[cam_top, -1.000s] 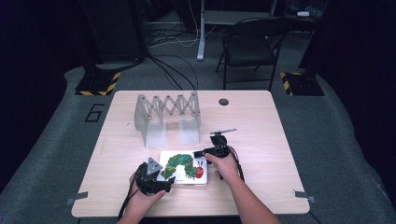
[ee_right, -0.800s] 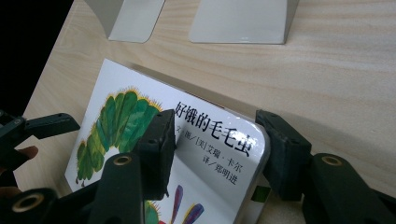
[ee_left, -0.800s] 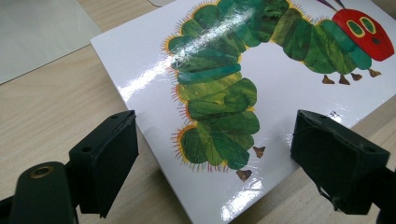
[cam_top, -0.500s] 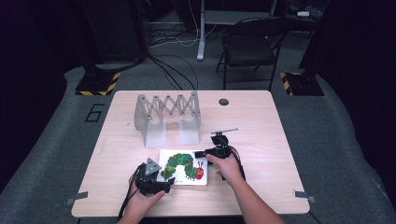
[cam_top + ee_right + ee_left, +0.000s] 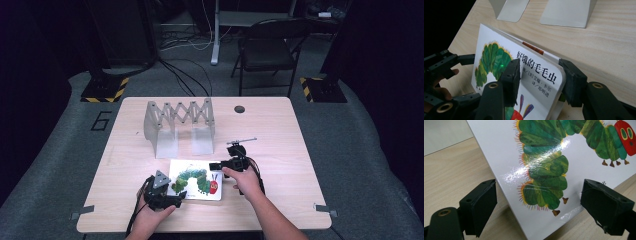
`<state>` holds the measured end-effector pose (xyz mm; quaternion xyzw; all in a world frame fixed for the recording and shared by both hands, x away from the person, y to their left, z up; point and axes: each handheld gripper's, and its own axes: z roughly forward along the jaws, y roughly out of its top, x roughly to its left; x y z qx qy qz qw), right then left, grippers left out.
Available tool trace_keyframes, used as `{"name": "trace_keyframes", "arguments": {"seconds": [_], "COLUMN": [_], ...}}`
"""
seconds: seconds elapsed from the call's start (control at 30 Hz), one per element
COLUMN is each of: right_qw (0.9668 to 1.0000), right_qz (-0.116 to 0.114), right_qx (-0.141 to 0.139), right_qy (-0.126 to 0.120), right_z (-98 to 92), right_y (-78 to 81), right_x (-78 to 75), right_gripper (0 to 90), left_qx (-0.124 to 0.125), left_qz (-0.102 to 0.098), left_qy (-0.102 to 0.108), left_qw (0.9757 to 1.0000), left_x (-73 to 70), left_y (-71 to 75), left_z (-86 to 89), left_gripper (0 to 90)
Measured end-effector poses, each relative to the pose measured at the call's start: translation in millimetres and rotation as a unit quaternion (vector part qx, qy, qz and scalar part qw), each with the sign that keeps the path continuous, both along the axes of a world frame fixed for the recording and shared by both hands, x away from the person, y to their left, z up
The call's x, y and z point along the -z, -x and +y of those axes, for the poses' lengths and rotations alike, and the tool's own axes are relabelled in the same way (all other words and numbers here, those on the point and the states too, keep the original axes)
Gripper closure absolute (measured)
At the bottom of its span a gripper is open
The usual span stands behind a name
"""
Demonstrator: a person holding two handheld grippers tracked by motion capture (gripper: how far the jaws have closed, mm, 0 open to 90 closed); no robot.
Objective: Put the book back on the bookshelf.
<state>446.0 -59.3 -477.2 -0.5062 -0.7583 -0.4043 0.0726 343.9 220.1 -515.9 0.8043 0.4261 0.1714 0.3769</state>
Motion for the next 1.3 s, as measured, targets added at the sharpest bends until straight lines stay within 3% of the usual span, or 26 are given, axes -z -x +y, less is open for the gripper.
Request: {"name": "trace_keyframes", "arguments": {"seconds": [0.5, 1.07, 1.3], "right_qw": [0.9996, 0.9984, 0.9982], "right_qz": [-0.021, -0.042, -0.046], "right_qx": [-0.019, -0.037, -0.038], "right_qy": [0.003, 0.004, 0.002], "right_z": [0.0, 4.0, 4.1], "right_y": [14.4, 24.4, 25.5], "right_x": [-17.2, -33.9, -36.2], "right_gripper": [53.3, 55.6, 57.5], "left_qx": [0.008, 0.028, 0.017], "left_qz": [0.007, 0.01, 0.006], "left_qy": [-0.002, 0.0, 0.007], "left_qw": [0.9999, 0.9995, 0.9998], "left_x": [0.1, -2.2, -5.4], "left_y": [0.4, 1.9, 0.7], "left_z": [0.2, 2.1, 4.7], "left_gripper": [12.9, 19.7, 23.1]}}
